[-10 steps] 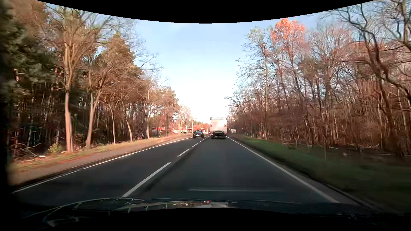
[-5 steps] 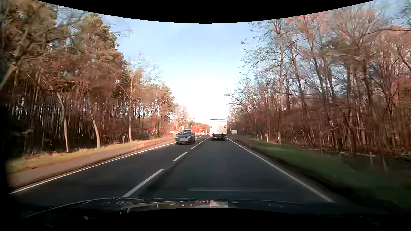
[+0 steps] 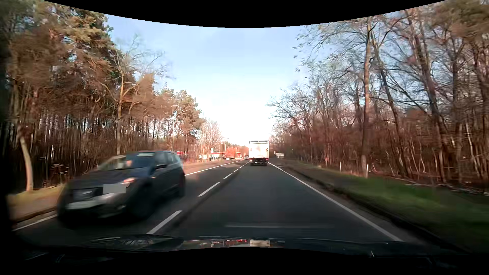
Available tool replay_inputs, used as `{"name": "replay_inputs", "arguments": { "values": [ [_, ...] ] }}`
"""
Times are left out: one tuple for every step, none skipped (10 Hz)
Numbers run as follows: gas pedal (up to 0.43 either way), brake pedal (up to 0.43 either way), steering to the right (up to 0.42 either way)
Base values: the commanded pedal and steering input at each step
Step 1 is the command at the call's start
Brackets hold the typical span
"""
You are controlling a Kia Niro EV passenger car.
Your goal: Follow the waypoints while adhering to traffic rules and regulations
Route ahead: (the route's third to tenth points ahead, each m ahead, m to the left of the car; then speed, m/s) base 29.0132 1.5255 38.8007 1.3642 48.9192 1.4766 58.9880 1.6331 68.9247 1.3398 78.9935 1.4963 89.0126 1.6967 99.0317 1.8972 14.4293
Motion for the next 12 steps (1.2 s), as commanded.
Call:
{"name": "replay_inputs", "arguments": {
  "values": [
    [0.189,0.0,-0.001],
    [0.177,0.0,-0.001],
    [0.177,0.0,-0.001],
    [0.177,0.0,-0.001],
    [0.169,0.0,-0.001],
    [0.169,0.0,-0.001],
    [0.169,0.0,-0.001],
    [0.169,0.0,-0.001],
    [0.169,0.0,-0.001],
    [0.169,0.0,-0.001],
    [0.169,0.0,-0.001],
    [0.177,0.0,-0.001]
  ]
}}
